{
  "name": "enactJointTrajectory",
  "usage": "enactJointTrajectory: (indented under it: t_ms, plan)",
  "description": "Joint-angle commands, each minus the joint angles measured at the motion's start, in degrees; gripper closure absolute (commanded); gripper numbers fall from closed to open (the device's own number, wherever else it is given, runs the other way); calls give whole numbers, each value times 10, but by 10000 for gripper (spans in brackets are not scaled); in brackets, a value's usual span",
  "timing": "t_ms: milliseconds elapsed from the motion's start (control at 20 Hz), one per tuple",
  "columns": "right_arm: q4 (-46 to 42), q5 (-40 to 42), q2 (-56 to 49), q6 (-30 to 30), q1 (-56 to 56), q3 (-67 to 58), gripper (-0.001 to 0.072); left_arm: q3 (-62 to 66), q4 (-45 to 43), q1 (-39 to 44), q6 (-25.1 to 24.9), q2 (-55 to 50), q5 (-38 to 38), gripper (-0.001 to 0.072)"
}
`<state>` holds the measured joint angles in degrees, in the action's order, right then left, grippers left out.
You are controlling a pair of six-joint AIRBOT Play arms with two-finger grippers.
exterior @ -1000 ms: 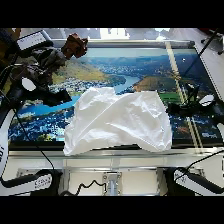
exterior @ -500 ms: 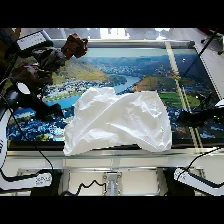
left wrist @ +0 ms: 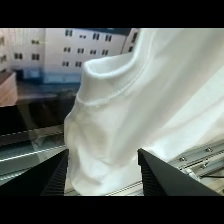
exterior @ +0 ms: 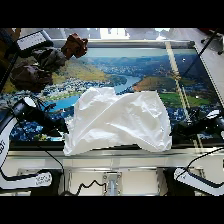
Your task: Fold the shirts.
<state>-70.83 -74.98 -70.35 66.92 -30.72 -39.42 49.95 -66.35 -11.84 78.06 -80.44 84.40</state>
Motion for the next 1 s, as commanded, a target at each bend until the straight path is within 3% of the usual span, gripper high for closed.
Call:
enactJointTrajectory:
  t_ms: [0, 600, 950]
  plan:
    - [60, 14, 0, -28, 0, 28, 270, -17, 9, -1, -17, 0, -8, 207]
    - [175, -7, -4, -57, 0, 51, 270, -17, 65, 19, -16, -2, -20, 195]
    - [166, -27, -4, -53, 23, 64, 271, -51, 44, 41, -14, -2, -21, 195]
